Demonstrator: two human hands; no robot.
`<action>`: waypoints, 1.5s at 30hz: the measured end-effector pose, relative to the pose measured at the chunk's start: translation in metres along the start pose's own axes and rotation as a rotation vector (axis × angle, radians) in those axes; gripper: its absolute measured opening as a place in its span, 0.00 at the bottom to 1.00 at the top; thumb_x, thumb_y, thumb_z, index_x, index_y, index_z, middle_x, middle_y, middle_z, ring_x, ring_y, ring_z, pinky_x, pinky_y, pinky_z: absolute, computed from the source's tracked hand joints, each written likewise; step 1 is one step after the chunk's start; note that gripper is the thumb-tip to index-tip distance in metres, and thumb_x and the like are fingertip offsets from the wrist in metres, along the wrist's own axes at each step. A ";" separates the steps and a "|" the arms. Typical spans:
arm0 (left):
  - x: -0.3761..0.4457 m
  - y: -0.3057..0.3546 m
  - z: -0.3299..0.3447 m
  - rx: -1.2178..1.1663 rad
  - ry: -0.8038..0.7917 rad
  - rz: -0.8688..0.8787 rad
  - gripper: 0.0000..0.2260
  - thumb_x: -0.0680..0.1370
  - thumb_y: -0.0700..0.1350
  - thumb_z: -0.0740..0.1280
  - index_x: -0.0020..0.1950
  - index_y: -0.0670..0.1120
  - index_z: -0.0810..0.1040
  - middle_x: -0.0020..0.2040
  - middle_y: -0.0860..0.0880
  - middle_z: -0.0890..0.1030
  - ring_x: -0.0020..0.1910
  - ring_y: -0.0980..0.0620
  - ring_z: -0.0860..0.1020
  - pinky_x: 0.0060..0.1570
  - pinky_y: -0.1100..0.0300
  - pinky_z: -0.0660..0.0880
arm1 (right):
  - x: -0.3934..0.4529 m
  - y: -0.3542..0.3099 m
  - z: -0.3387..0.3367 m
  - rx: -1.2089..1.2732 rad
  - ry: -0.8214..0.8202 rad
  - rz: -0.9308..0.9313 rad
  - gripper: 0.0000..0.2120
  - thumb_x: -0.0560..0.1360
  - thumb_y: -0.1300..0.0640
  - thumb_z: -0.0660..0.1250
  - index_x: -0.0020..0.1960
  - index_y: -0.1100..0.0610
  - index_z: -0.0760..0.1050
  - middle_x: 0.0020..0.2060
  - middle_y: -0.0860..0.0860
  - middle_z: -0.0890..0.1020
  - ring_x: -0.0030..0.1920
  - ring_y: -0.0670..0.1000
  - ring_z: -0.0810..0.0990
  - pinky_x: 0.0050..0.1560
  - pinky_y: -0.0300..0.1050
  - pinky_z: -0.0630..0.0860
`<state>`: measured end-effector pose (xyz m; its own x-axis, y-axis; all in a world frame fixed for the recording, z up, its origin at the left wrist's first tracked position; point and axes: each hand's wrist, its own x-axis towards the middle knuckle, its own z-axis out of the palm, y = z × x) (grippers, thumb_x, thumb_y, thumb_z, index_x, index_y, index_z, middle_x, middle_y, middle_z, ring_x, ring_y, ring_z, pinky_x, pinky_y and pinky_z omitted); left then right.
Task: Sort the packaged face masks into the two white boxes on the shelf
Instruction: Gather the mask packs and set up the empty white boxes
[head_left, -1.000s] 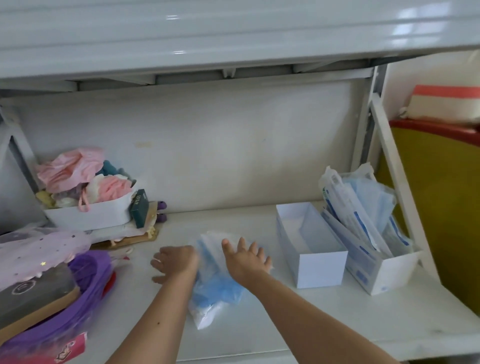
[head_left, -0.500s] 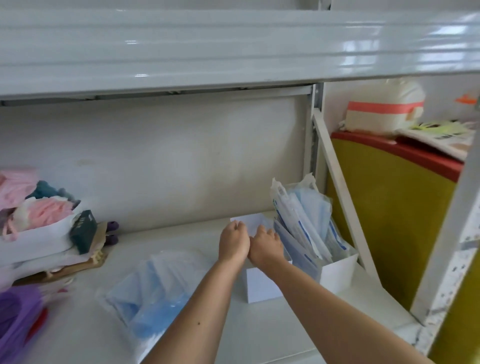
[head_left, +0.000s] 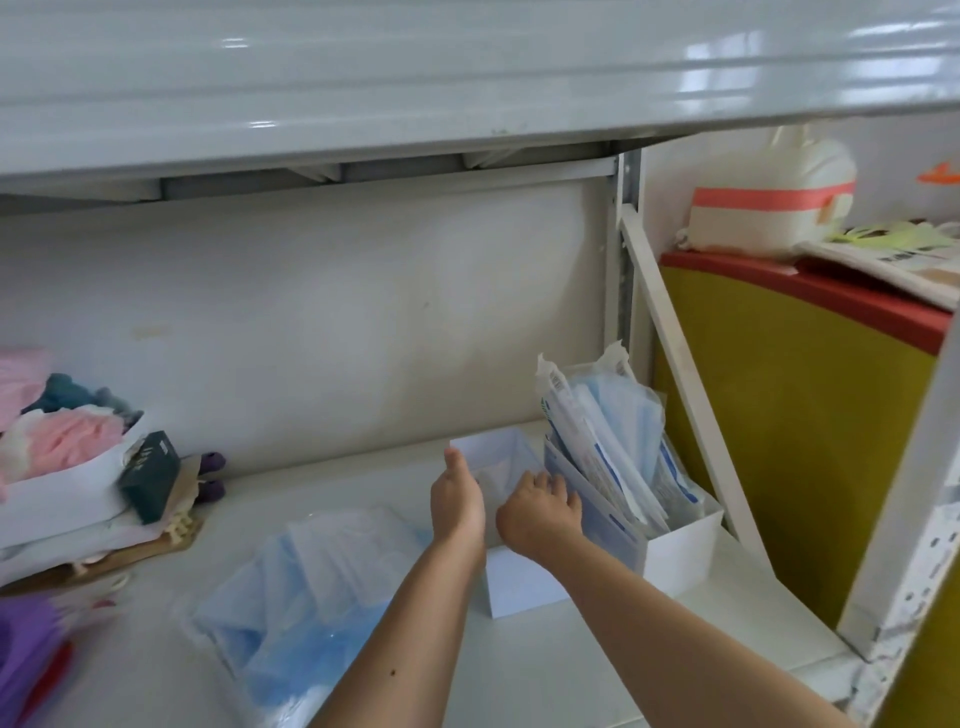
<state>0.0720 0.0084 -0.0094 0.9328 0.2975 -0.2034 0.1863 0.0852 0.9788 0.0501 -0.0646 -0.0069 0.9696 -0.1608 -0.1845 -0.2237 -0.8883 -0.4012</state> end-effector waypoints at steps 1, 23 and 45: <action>0.003 -0.001 -0.001 -0.036 0.004 -0.016 0.29 0.81 0.59 0.49 0.62 0.37 0.76 0.58 0.39 0.79 0.58 0.41 0.77 0.64 0.48 0.72 | 0.001 -0.001 0.000 0.000 0.004 0.002 0.29 0.79 0.59 0.50 0.77 0.64 0.45 0.77 0.58 0.48 0.77 0.58 0.43 0.76 0.54 0.46; 0.003 -0.002 -0.006 -0.186 -0.001 -0.053 0.30 0.81 0.60 0.47 0.66 0.40 0.74 0.39 0.47 0.76 0.38 0.49 0.75 0.47 0.56 0.71 | -0.004 0.010 -0.003 -0.176 0.103 -0.086 0.18 0.79 0.62 0.58 0.69 0.62 0.66 0.69 0.58 0.67 0.71 0.57 0.63 0.67 0.49 0.69; 0.009 -0.004 -0.011 -0.225 -0.047 -0.090 0.29 0.81 0.59 0.49 0.67 0.38 0.72 0.62 0.38 0.77 0.59 0.43 0.76 0.55 0.55 0.72 | 0.021 -0.001 -0.013 -0.946 -0.077 -0.046 0.18 0.79 0.53 0.55 0.67 0.56 0.69 0.65 0.55 0.74 0.68 0.61 0.67 0.70 0.59 0.57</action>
<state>0.0759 0.0214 -0.0155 0.9299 0.2352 -0.2828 0.2005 0.3205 0.9258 0.0717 -0.0731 0.0013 0.9586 -0.1187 -0.2588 0.0203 -0.8782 0.4778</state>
